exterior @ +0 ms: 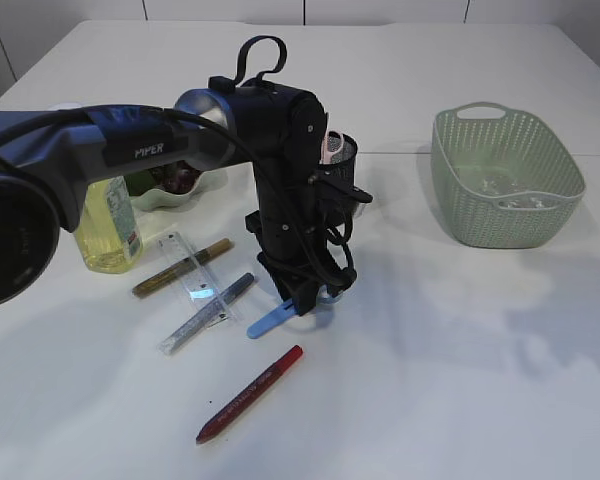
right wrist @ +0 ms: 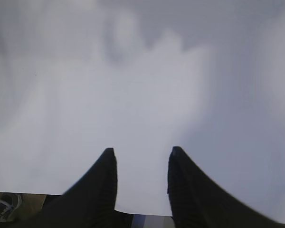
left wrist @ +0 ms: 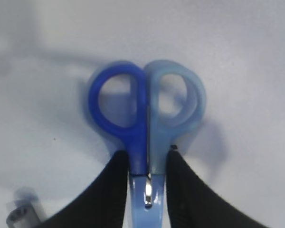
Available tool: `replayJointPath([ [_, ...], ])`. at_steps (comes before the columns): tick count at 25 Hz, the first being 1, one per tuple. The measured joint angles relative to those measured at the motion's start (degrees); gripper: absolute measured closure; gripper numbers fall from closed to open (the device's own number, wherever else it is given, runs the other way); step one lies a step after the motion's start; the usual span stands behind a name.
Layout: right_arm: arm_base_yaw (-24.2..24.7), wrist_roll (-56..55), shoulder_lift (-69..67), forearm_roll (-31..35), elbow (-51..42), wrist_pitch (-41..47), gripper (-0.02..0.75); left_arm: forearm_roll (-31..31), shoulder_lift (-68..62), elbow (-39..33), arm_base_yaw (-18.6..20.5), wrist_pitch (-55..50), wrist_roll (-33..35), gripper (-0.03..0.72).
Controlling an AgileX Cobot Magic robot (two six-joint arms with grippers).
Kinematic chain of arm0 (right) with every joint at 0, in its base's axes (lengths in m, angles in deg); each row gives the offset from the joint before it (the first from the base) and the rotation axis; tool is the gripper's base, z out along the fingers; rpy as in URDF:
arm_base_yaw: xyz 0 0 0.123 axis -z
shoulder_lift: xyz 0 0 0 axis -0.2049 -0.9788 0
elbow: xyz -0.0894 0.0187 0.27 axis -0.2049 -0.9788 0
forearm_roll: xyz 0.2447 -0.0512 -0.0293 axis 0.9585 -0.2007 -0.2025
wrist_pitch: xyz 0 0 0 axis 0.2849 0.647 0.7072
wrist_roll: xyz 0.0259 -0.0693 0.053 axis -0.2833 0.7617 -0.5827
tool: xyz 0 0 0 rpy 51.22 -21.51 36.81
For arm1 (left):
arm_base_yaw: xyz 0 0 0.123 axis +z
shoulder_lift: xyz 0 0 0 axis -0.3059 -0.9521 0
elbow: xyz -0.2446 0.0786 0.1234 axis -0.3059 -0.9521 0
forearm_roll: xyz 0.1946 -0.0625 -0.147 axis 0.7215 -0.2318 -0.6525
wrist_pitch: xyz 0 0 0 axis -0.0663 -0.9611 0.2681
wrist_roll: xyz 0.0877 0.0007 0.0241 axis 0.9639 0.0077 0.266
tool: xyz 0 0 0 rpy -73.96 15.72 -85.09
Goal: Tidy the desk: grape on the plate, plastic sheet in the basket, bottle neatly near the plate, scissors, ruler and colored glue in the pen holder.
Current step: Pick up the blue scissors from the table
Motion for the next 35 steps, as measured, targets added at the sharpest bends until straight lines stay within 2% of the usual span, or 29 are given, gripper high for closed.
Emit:
replayJointPath([
  [17,0.0,0.1,0.0,0.0,0.0,0.0,0.433,0.0,0.0,0.0,0.0,0.0,-0.7,0.503],
  [35,0.0,0.1,0.0,0.0,0.0,0.0,0.433,0.0,0.0,0.0,0.0,0.0,-7.9,0.503],
])
